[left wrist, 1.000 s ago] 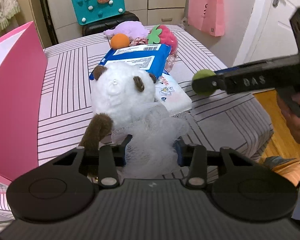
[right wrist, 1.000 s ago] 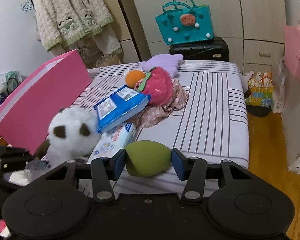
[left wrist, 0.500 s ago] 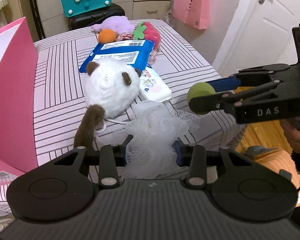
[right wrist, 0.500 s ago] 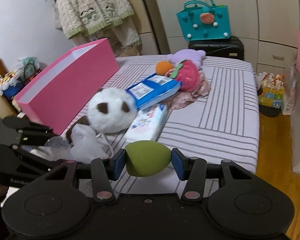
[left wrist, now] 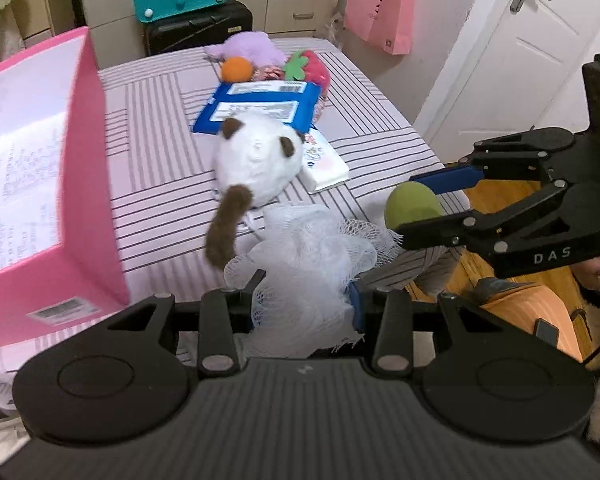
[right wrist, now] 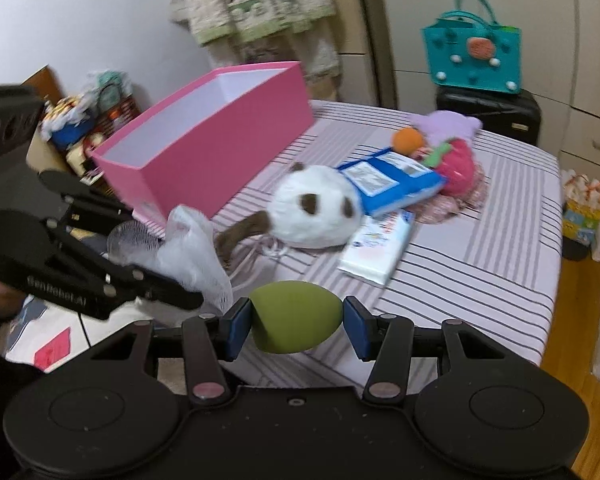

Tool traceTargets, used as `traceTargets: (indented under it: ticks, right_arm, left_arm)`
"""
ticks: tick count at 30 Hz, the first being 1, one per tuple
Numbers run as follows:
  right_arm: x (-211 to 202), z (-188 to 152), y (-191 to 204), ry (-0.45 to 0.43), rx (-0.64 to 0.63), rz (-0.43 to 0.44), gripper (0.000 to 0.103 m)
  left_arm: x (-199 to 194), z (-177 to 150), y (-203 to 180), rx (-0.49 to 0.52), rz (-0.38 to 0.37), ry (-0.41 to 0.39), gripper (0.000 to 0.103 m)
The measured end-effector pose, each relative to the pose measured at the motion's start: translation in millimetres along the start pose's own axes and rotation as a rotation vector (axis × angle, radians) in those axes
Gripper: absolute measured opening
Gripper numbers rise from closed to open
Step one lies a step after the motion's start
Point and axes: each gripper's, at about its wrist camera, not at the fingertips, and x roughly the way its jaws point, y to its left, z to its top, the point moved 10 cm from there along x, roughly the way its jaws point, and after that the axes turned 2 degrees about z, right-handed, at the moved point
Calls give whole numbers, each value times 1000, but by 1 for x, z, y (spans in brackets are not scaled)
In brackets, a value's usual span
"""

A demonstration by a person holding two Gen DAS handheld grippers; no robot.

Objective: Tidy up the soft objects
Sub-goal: 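Carry the mesh puff and green sponge over the pink box with both tools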

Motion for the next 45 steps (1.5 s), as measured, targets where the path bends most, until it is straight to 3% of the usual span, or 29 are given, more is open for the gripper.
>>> traceTargets:
  ticks: [12, 23, 31, 34, 37, 45]
  right_arm:
    - [1, 32, 57, 32, -105, 89, 56]
    - [19, 81, 93, 19, -186, 143, 56]
    - [37, 143, 105, -25, -233, 171, 56]
    - [46, 168, 108, -49, -271, 166, 56]
    - [66, 192, 107, -56, -316, 127, 56]
    - [143, 250, 104, 26, -247, 154, 56]
  left_arm:
    - [-50, -4, 29, 20, 0, 18, 39]
    - [-92, 24, 76, 18, 63, -109, 39]
    - [-108, 51, 131, -48, 143, -223, 39]
    - [-106, 59, 151, -46, 166, -246, 40]
    - [-88, 66, 182, -83, 196, -221, 40]
    - [-23, 90, 257, -117, 334, -128, 40]
